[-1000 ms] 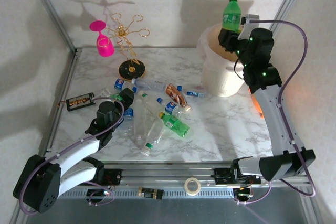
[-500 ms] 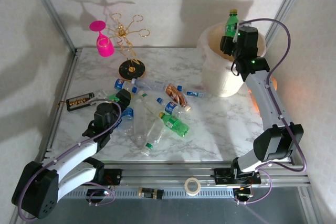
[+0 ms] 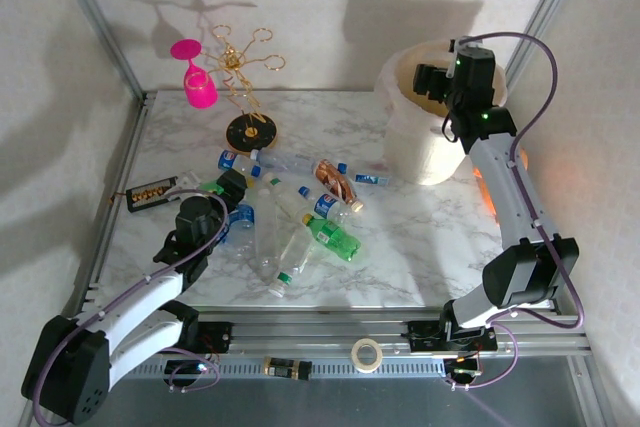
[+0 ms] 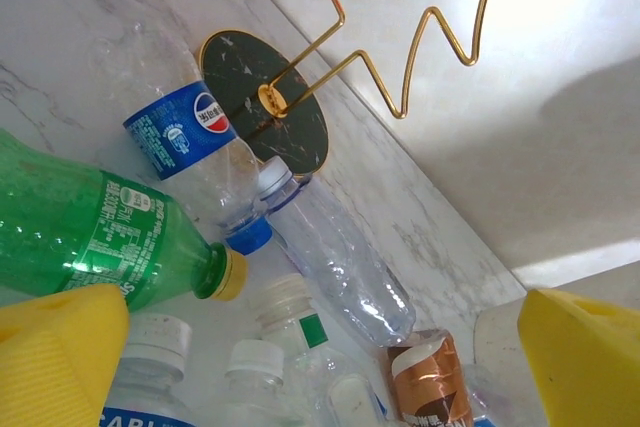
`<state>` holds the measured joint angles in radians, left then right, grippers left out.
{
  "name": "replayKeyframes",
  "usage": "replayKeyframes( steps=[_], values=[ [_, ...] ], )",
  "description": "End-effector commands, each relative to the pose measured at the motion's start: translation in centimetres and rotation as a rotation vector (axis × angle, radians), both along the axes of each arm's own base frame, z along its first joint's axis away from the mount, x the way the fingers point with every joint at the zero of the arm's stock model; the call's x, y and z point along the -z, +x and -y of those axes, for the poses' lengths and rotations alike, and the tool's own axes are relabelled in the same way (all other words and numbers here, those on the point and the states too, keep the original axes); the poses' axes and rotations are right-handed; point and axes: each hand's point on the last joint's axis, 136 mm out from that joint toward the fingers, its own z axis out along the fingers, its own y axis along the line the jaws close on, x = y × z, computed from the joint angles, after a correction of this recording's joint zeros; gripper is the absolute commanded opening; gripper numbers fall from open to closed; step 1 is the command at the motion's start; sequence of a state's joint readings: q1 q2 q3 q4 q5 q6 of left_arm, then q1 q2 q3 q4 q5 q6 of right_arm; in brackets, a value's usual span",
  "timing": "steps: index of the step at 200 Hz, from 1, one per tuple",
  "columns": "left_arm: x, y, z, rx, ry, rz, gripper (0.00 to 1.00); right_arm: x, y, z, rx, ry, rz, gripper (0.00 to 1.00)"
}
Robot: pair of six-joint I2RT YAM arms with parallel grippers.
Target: Put the plastic bottles in the bin
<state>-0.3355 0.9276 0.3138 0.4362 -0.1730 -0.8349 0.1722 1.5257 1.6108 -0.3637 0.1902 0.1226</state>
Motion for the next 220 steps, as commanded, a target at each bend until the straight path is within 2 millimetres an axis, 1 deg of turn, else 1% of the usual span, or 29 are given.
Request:
replayKeyframes(
  steps=[1,18,30,42,46,55,69,78,103,130,158,177,200,220],
  values=[
    [-0.3,-0.1,-0.9,-0.024,0.013,-0.004,0.99,-3.4,-1.0,0.0,-0.014,0.028,0.077,0.94],
    [-0.5,0.0,-1.4,-0.038,0.022,-0.007,1.00,-4.8,-2.0,-1.0,-0.066,0.062,0.115,0.96],
    [-0.6,0.0,-1.9,-0.051,0.023,-0.014,1.00,-5.8,-3.0,-2.0,-0.113,0.084,0.150,0.99],
    [-0.8,0.2,-2.5,-0.069,0.021,-0.023,1.00,-6.6,-4.0,-3.2,-0.169,0.106,0.182,0.99],
    [-0.3,0.0,-2.7,-0.075,0.028,-0.052,1.00,-6.9,-4.4,-3.8,-0.194,0.114,0.193,0.99],
    [0.0,0.0,-3.1,-0.088,0.033,-0.083,1.00,-7.5,-5.3,-4.9,-0.235,0.132,0.218,0.99],
    [0.2,-0.1,-3.4,-0.085,0.056,-0.123,1.00,-7.7,-6.5,-6.7,-0.297,0.149,0.231,0.99],
    [0.6,-0.2,-3.5,-0.072,0.080,-0.157,1.00,-7.7,-7.2,-7.9,-0.334,0.155,0.234,0.99],
    [2.0,-0.9,-3.2,-0.027,0.127,-0.258,1.00,-6.1,-8.7,-11.2,-0.424,0.167,0.208,0.99],
    [4.0,-2.3,-3.2,0.005,0.168,-0.374,1.00,-4.3,-9.7,-13.3,-0.481,0.186,0.180,0.99],
    [5.9,-4.1,-4.0,-0.014,0.193,-0.473,1.00,-2.5,-10.3,-14.4,-0.517,0.217,0.153,0.99],
    [7.0,-5.0,-4.1,-0.017,0.181,-0.518,1.00,-1.2,-10.5,-15.0,-0.535,0.227,0.121,0.99],
    [8.3,-5.9,-3.8,-0.007,0.149,-0.563,1.00,0.1,-10.4,-15.0,-0.526,0.230,0.101,0.99],
    [9.3,-7.0,-3.7,-0.004,0.132,-0.602,1.00,0.7,-10.5,-15.0,-0.524,0.230,0.091,0.99]
  ],
)
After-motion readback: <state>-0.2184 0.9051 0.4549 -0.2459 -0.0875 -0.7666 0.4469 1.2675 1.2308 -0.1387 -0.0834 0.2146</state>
